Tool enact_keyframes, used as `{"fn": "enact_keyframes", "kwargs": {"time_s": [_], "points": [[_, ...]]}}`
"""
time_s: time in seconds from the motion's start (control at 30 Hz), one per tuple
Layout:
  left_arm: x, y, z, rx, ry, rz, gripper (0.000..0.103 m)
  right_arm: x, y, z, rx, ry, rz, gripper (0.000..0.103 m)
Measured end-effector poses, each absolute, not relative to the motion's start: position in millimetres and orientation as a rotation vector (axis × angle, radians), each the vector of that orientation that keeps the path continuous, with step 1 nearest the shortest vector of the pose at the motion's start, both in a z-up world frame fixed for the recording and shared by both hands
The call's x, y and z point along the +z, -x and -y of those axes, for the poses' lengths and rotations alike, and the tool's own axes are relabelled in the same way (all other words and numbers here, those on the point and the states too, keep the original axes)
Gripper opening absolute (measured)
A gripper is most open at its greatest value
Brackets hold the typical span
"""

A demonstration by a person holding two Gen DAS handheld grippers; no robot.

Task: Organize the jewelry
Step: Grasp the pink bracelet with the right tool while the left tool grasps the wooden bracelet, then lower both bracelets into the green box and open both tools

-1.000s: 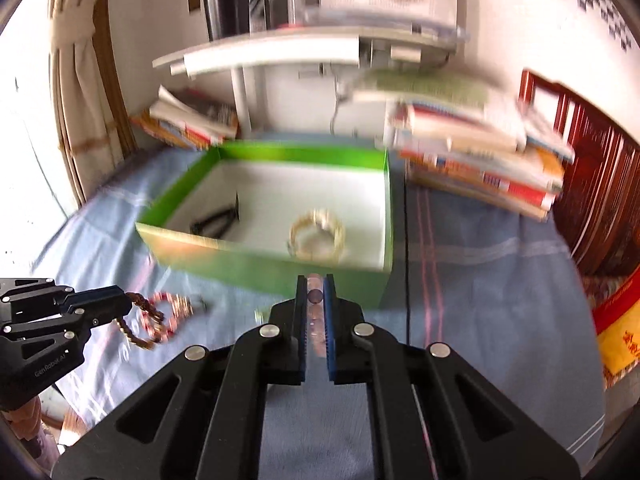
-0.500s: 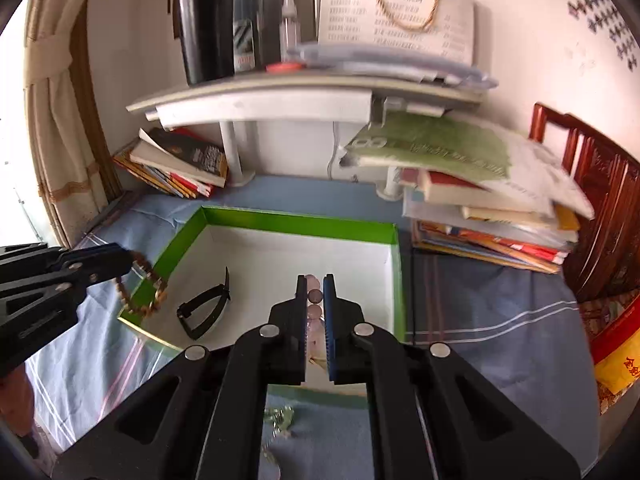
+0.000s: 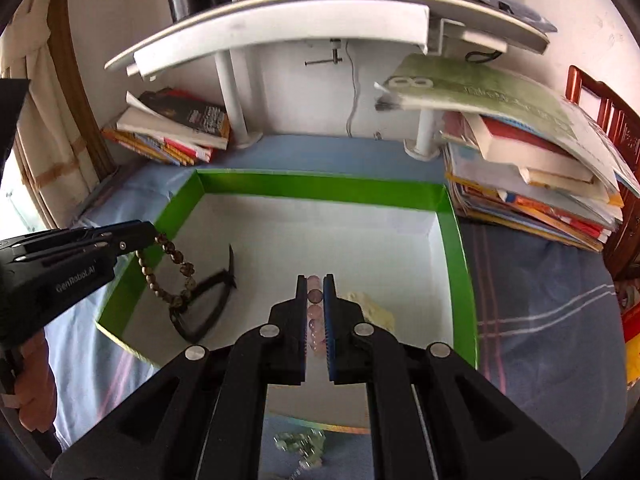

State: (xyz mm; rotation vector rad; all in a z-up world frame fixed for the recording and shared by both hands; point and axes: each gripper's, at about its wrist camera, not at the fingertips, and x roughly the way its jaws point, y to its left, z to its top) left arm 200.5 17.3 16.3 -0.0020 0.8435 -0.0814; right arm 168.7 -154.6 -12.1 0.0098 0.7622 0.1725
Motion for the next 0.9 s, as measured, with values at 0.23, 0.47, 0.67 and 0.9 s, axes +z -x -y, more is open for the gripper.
{"fn": "enact_keyframes", "kwargs": {"time_s": [0.23, 0.47, 0.67, 0.9], "points": [[11, -221, -14, -0.061, -0.024, -0.866, 0.009, -23, -194, 144, 0.174, -0.031, -0.801, 0.008], [0, -203, -25, -0.012, -0.023, -0.852, 0.037, -16, -165, 152, 0.135, 0.02, -0.769, 0.037], [14, -129, -41, 0.024, -0.049, -0.785, 0.052, -6, -100, 185, 0.271, -0.052, -0.807, 0.037], [-43, -91, -51, 0.02, -0.035, -0.947, 0.056, -59, -87, 186, 0.216, -0.003, -0.951, 0.037]]}}
